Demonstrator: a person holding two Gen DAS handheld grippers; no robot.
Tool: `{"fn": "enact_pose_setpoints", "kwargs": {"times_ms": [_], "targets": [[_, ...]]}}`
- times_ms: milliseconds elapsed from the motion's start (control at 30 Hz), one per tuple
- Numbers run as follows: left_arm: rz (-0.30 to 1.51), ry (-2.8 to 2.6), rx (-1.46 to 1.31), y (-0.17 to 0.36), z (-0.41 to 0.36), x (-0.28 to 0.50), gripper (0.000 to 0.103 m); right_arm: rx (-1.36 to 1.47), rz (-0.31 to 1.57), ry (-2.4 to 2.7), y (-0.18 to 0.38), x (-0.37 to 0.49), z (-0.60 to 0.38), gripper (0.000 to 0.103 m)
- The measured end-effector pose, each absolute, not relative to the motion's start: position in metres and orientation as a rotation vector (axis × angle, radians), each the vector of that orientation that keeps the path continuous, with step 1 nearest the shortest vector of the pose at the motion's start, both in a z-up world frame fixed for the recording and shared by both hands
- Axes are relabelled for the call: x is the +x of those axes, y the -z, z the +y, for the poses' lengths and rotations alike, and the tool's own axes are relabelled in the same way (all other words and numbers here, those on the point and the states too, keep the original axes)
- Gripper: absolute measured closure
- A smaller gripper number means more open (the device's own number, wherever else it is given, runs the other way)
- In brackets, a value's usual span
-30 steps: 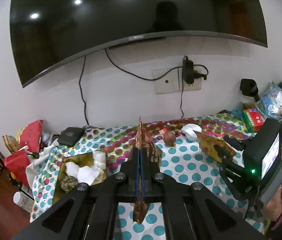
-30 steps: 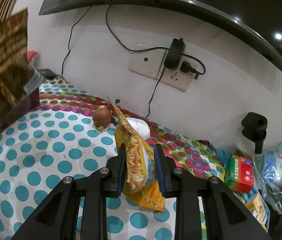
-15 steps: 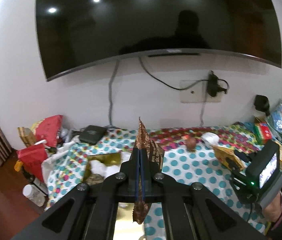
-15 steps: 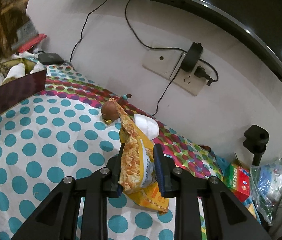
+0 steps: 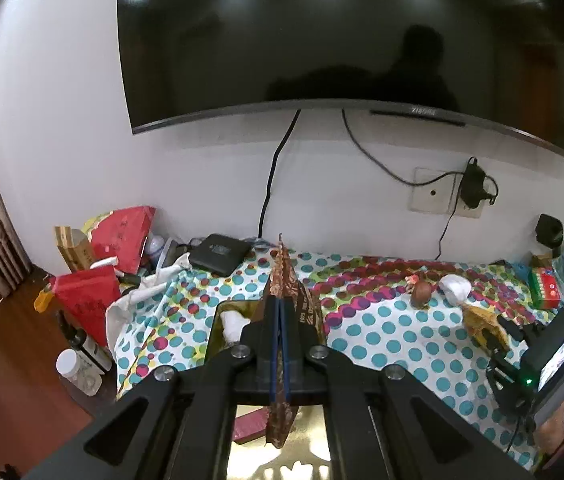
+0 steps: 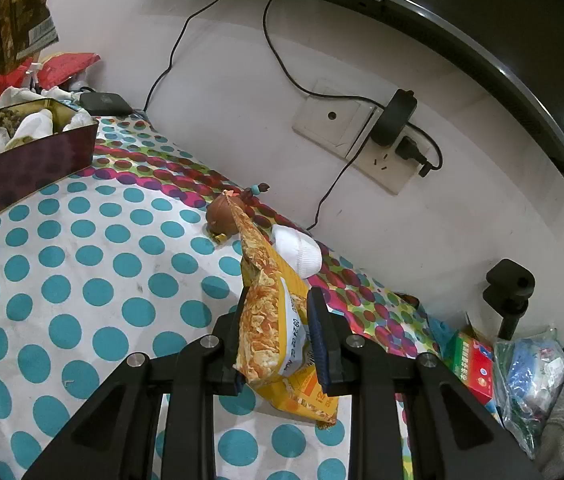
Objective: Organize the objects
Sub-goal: 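Carry the brown chocolate bag over the gold tray with the left tool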
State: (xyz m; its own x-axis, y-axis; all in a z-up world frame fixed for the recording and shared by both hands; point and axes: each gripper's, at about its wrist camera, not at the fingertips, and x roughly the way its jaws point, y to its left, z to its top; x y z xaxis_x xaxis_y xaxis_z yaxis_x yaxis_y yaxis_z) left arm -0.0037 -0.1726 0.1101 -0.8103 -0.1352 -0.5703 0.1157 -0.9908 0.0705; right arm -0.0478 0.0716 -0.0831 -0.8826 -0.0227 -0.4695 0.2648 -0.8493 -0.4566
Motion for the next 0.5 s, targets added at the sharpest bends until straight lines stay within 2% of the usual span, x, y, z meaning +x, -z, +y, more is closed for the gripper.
{"fn": "enact_pose_setpoints", "kwargs": {"times_ms": [500], "targets": [[0.023,2.869,1.085,-0.066,-0.176,-0.025,0.102,0.694,0.813,2.789,0.084,-0.047,0.069,0.079]]}}
